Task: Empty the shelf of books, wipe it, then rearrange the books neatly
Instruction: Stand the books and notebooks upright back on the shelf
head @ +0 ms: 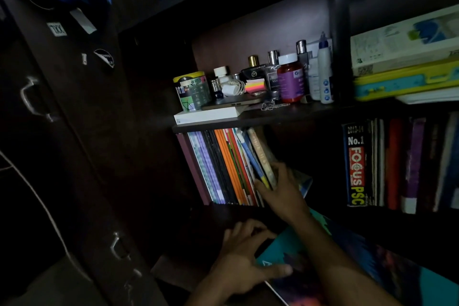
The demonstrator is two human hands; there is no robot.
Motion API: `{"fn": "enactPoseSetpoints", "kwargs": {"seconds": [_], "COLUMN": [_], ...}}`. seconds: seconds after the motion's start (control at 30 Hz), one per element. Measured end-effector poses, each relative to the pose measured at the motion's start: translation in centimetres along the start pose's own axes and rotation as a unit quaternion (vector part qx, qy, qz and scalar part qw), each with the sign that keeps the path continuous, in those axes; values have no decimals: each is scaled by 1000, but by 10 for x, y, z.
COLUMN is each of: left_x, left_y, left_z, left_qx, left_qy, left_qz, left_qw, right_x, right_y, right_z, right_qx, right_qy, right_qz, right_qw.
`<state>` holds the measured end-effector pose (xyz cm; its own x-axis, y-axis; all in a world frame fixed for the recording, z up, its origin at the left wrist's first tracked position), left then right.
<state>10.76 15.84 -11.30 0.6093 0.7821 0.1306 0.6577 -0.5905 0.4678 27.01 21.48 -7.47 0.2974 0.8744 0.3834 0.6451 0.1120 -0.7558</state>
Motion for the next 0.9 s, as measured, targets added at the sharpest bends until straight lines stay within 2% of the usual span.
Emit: {"fn": "enactPoseSetpoints", "kwargs": {"seconds": [0.1,0.17,0.27,0.37,0.43,0.47,0.57,0.7,0.73,0.8,0.9], "left_x": [1,1,1,3,3,3,-1,-3,-3,-4,-2], "left_y": [-3,-5,-9,-4,-5,-3,-4,1,3,7,23], "left_z": [2,4,4,3,2,3,0,-1,0,-1,-9], "left_qx": [-15,-16,-27,-43,-50,-43,-10,14,0,-99,-235], "left_qy": [13,18,27,46,64,73,105,122,116,117,134], "left_qz": [3,2,12,13,-3,-11,-42,-52,-53,-66,-112], "left_qw": [1000,1000,999,998,997,996,994,991,992,986,956], "right_x": [4,10,6,-22,-46,-55,-55,-45,-45,-45,-43], "right_y": [-6,-13,-7,38,64,74,81,85,88,89,84], "right_z": [-8,-14,-38,-65,-71,-75,-84,-86,-86,-87,-90], "right_qx": [-18,-95,-212,-282,-334,-331,-216,-143,-124,-93,-55], "right_qy": [-23,-99,-203,-213,-198,-187,-163,-143,-134,-121,-106], "right_qz": [43,42,17,-1,-53,-76,-76,-77,-77,-75,-75], "right_qw": [999,990,956,936,920,922,960,976,980,985,990]}}
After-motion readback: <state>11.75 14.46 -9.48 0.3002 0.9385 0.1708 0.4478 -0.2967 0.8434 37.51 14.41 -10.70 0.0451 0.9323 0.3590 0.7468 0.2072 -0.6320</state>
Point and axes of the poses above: each hand's wrist, its own x-axis towards the middle knuckle, its own z-axis out of the palm, y = z × x, the point moved 4 cm from there along x, towards the middle knuckle, and after that the axes turned 11 degrees about -x, right-handed, at the moved point
